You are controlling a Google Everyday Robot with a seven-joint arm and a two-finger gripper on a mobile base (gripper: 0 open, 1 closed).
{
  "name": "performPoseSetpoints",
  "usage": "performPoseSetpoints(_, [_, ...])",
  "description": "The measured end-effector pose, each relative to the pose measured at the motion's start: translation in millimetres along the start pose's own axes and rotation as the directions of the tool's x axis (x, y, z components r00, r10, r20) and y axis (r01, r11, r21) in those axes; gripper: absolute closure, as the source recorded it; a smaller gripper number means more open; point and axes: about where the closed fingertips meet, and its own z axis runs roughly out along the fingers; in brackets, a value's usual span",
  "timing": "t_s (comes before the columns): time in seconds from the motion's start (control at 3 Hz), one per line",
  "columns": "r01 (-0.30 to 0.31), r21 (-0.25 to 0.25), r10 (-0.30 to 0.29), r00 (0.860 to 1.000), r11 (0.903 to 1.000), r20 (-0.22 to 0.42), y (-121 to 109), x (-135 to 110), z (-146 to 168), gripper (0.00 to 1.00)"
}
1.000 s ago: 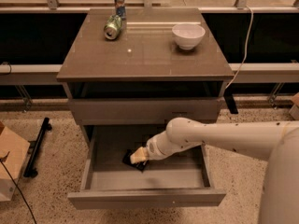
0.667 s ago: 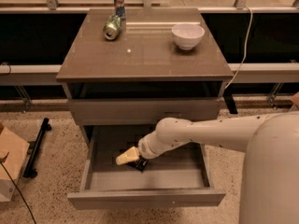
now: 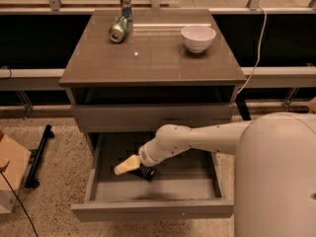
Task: Pick rxbar chocolate from middle drawer and place on counter
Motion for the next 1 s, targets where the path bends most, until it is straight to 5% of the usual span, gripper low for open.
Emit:
performPoseSetpoints(0.67, [0.014,-0.012,-0.014,1.0,0.9998,-0.006,-18.0,-9.3,44.6,0.0])
performPoseSetpoints(1.0, [-0.024,-0.014,0.024,1.0,0.9996,0.003,-39.2,-3.7,71.7,0.0])
